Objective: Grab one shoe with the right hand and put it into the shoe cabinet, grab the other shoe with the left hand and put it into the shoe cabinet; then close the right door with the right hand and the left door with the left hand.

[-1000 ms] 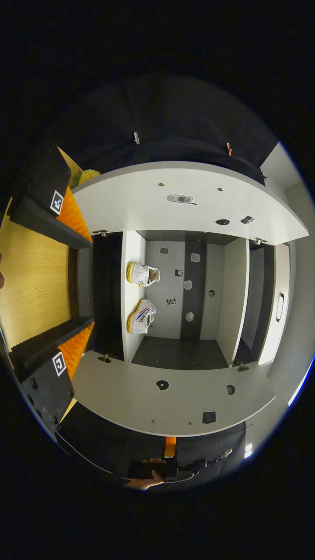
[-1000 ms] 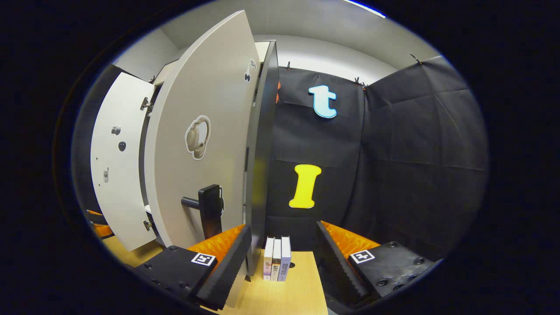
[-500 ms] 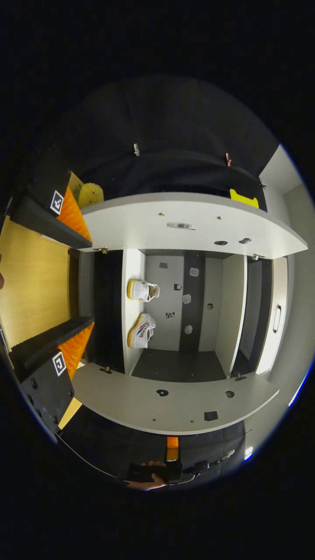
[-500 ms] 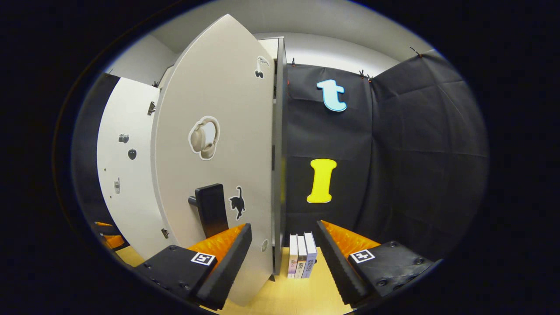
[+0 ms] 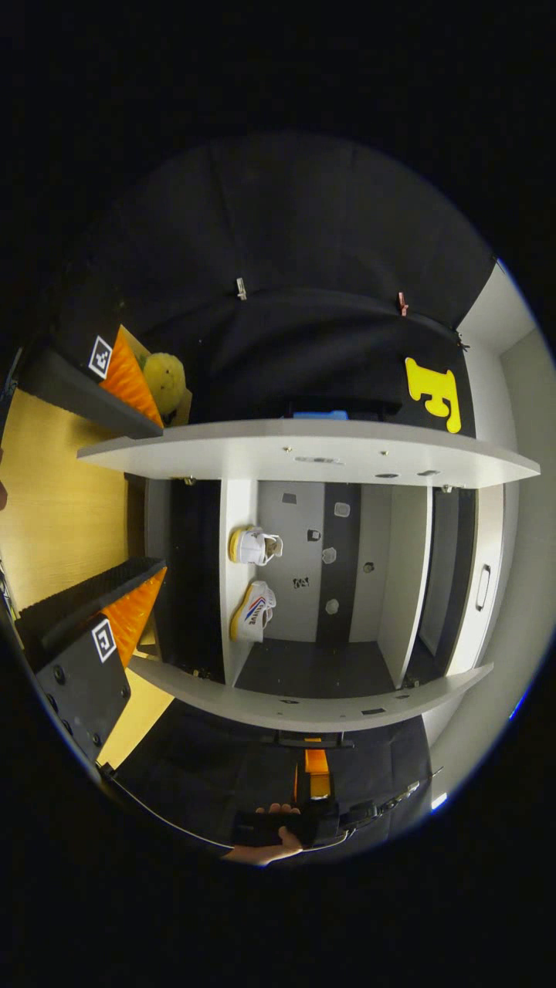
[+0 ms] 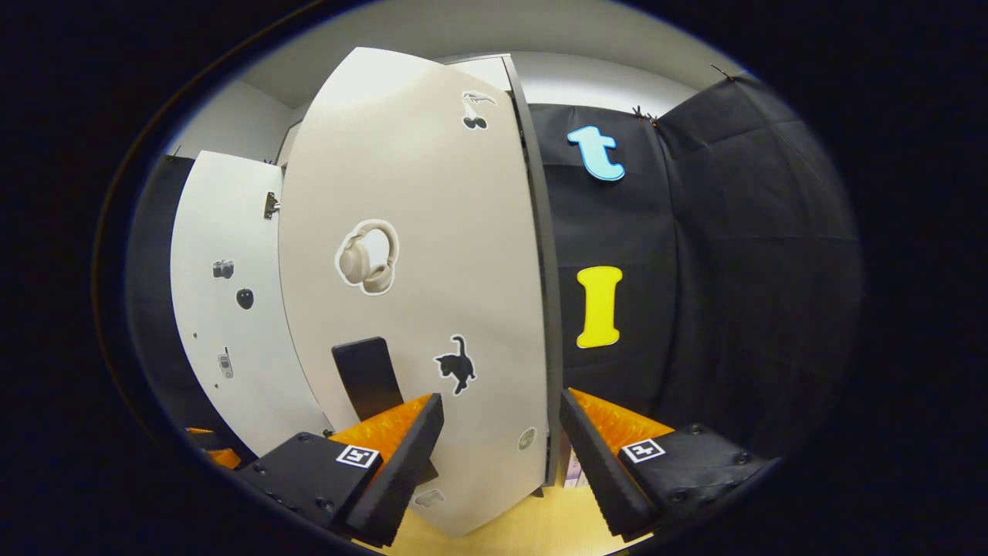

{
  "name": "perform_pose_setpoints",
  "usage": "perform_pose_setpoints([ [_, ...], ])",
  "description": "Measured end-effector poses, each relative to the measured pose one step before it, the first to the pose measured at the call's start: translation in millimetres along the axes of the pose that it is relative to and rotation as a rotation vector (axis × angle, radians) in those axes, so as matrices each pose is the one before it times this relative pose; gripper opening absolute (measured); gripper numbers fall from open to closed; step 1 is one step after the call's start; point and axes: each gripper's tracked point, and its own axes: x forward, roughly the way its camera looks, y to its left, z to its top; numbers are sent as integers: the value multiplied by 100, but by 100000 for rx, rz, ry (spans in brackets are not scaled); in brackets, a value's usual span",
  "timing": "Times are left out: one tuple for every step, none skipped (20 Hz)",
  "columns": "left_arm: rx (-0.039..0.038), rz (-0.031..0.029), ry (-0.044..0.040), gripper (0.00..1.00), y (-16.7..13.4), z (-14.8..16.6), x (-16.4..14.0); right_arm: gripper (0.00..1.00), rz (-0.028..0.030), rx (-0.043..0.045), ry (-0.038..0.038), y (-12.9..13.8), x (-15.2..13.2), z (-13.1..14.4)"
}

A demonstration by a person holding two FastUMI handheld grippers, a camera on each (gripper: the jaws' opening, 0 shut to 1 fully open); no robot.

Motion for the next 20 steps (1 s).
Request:
perform_pose_setpoints([
  [-286,1005,-163,96,734,-5,-403,98,1314,262,180,1074,265,-243],
  [-422,1030,25,96,744,-135,-164,98,137,-140,211,723,265,-241],
  [-522,1237,176,96,880,-55,-197,98,-682,-466,583,524,117,-348],
  [-596,979,154,96,819,-483,-243,98,-831,-470,412,481,34,-392],
  [-553,998,226,96,907,-25,-272,98,-375,275,407,600,-55,-447],
  [-443,877,194,96,803,87,-192,98,-160,975,536,668,-219,-443],
  [-391,823,194,96,935,9,-160,98,-136,1263,823,442,-192,-593],
  [-334,639,271,96,933,-52,-150,98,-538,1403,945,290,-272,-608],
  [-452,967,246,96,1025,17,63,98,-957,1478,1005,63,-335,-691],
  [-880,313,45,96,1037,44,165,98,-1168,1528,792,44,-529,-660],
  [-985,-316,26,96,689,159,167,98,-1026,1321,569,13,-539,-723],
  [-1183,-121,-197,96,1065,59,364,98,-973,998,198,77,-513,-779],
  [-608,-163,-404,96,889,211,422,98,-1348,468,24,-93,-617,-714],
  [225,-363,-491,96,888,178,483,98,-1821,-182,333,-201,-570,-815],
  [1314,567,-230,96,1003,416,458,98,-2695,-358,1126,-412,-674,-955],
  [1552,1139,-655,96,1217,470,542,98,-2019,31,896,-291,-636,-838],
  [1107,783,-885,96,957,823,704,98,-1418,643,530,-67,-643,-685],
  [339,124,-649,95,473,712,870,98,-1279,503,683,-69,-494,-693],
  [-238,162,-725,95,685,807,772,98,-1080,252,528,-64,-553,-657],
  [-461,-350,-793,95,723,750,813,98,-1290,-203,272,-67,-461,-624],
])
